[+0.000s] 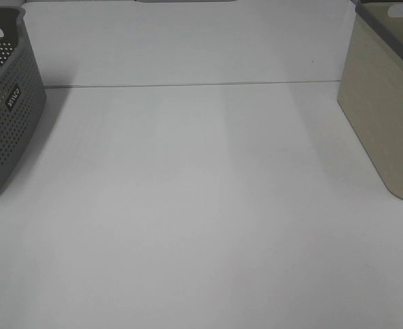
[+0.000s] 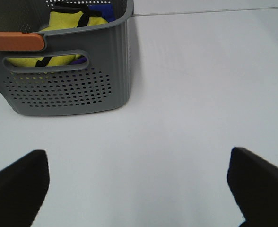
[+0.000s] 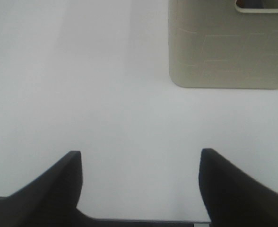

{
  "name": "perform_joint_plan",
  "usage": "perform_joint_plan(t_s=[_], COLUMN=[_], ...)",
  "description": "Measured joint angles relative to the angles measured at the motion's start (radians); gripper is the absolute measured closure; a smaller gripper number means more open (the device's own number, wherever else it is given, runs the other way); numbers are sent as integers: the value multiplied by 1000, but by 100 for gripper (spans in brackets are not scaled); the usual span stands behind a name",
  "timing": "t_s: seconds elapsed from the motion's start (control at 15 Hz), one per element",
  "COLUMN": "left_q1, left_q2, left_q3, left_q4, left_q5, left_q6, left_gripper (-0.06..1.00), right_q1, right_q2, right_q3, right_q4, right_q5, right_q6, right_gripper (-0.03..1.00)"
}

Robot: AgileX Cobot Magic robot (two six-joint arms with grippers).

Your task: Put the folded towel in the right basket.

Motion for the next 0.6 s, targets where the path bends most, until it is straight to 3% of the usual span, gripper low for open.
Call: perform_joint_plan(t_s=[0.6], left_q1=[0], left_q2=[0], left_q3=[0], left_q4=[0], left_q5=[0], left_q6=[0], left_gripper=[-3], right_q1=[0], right_q2=[-31], right_q3=[0], right_q4=[-2], right_q5=[-17], right_q6=[0], right_gripper=[30])
